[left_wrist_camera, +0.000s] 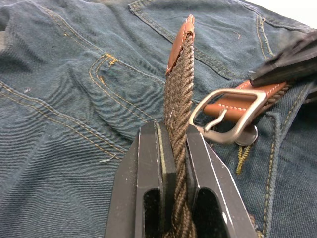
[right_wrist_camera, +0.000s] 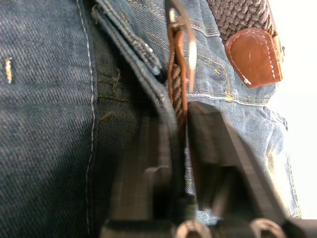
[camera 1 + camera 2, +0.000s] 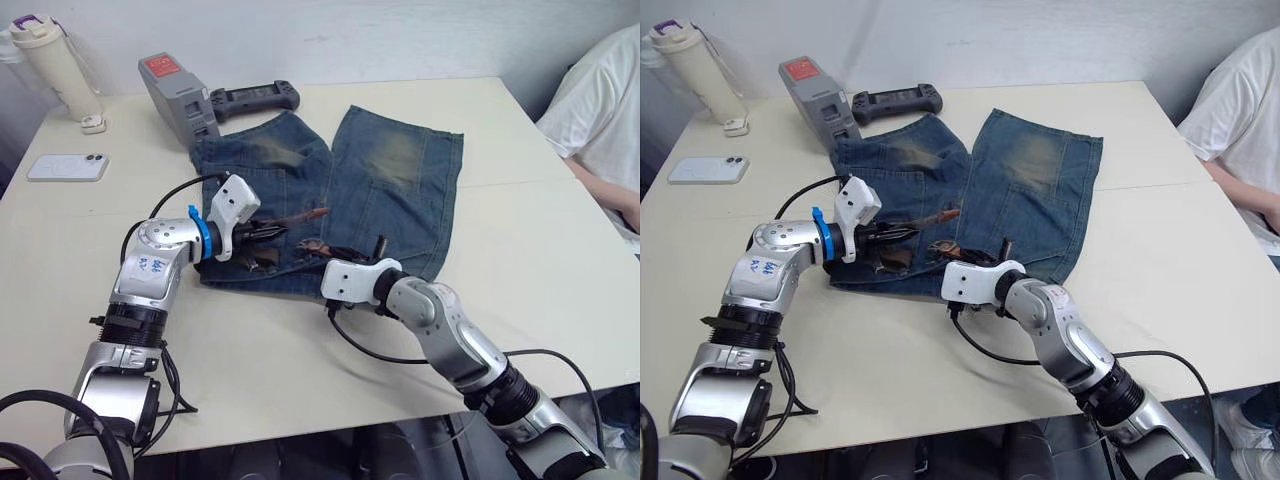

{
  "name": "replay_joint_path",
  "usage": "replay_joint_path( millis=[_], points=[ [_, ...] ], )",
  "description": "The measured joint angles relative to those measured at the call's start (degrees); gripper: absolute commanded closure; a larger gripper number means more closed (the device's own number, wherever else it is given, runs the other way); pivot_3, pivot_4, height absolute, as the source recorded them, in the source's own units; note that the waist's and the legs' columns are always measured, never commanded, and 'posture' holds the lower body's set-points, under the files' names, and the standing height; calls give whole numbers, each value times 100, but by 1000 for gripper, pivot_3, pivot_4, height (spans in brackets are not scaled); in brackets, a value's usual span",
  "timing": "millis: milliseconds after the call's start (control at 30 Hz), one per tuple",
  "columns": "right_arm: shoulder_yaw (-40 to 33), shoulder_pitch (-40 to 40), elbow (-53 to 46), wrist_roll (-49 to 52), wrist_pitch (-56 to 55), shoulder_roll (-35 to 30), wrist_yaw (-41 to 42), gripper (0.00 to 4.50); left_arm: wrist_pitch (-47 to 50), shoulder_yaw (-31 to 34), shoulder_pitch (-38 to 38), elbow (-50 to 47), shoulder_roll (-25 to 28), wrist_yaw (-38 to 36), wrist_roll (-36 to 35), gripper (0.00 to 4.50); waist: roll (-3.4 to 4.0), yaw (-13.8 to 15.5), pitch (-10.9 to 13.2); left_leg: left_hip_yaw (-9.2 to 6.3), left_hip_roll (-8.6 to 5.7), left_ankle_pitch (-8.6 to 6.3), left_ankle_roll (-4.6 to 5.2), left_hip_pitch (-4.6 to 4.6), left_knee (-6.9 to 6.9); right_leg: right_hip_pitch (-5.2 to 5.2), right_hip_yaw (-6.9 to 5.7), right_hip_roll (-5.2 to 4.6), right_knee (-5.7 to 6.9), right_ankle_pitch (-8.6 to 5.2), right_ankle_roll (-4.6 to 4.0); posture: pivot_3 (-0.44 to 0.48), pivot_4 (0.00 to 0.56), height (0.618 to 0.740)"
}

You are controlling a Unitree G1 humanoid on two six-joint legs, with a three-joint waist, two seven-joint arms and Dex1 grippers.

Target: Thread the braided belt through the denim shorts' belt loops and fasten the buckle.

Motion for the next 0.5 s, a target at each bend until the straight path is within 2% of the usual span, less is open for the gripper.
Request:
replay_joint_path(
  millis=[133, 200, 367, 500],
  points=[
    [-423, 114, -4, 264, 185, 310, -68, 4478, 19, 94, -56, 16, -38, 139, -53, 4500, 0, 14, 0, -1, 0, 0, 0, -1, 2, 1, 0, 0, 1, 0, 0, 0, 150, 740],
    [-1004, 232, -7, 654, 540, 792, -252, 4478, 120, 261, -62, 10, -86, 263, -148, 4500, 0, 11, 0, -2, 0, 0, 0, -1, 2, 2, 0, 0, 2, 0, 0, 0, 150, 740],
    [-2191, 180, -4, 1591, 1221, 1408, -511, 4478, 513, 392, 4, -269, -184, 532, -296, 4500, 0, 24, 0, -3, -1, 0, 0, 0, 0, 4, 0, 0, 2, 0, 0, 0, 150, 740],
    [-2731, 145, -28, 2228, 1778, 2046, -791, 4478, 919, 248, 136, -570, -356, 664, -323, 4500, 0, -7, 0, -3, -1, 1, -2, 1, -8, 1, 0, 0, 1, 0, 0, 0, 150, 740]
  ],
)
